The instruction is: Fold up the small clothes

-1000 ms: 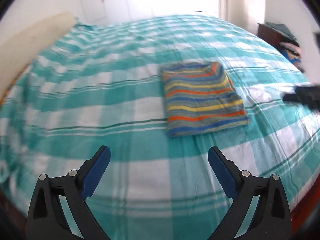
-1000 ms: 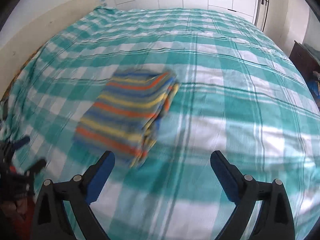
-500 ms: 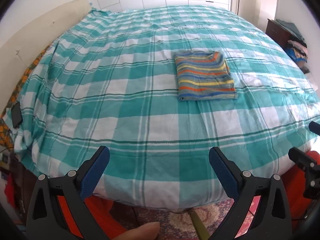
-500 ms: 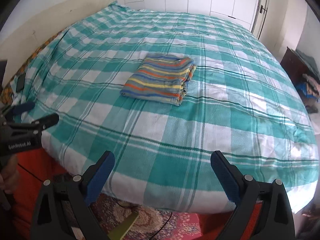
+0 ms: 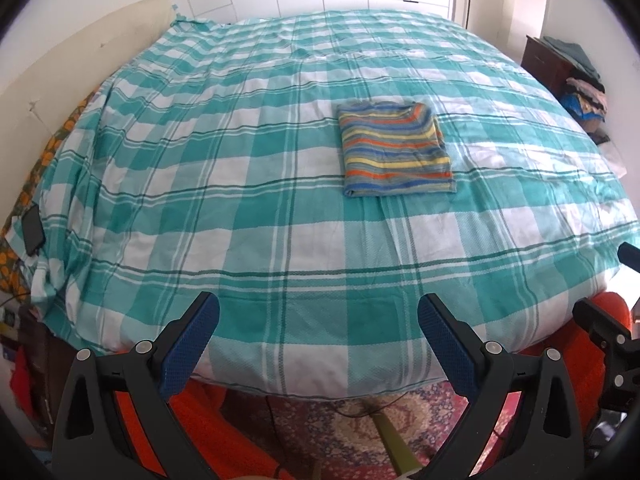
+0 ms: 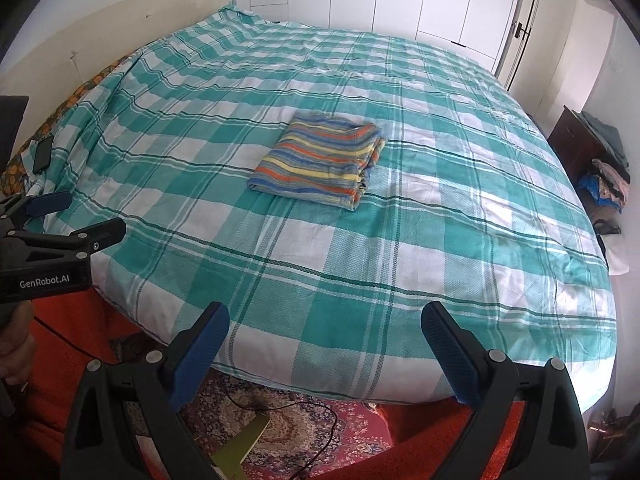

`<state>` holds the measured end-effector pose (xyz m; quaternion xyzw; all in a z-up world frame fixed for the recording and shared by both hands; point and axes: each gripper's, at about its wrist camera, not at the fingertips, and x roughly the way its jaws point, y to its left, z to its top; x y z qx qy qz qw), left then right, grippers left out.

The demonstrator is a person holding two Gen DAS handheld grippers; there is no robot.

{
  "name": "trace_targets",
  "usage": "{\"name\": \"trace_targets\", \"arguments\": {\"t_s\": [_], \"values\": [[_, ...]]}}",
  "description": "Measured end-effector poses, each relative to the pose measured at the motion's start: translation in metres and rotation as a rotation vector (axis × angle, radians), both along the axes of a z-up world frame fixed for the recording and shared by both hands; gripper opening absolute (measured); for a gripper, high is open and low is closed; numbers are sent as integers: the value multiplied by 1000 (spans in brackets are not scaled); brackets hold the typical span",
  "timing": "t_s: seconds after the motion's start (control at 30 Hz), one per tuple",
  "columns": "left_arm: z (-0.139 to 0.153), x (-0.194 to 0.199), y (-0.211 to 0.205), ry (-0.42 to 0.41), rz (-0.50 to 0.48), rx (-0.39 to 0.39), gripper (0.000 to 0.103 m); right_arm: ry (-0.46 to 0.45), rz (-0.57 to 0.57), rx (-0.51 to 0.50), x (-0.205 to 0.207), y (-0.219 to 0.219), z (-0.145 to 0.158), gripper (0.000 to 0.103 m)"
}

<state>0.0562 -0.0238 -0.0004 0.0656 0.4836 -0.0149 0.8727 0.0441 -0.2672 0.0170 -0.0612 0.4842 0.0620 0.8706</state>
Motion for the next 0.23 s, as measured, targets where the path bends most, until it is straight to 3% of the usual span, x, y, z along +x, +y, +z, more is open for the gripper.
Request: {"name": "trace_targets", "arguments": {"t_s": [0.23], "values": [[2,-3,-3,-32,2,14,100,-20,-17,22,2,-2,5,96]]}}
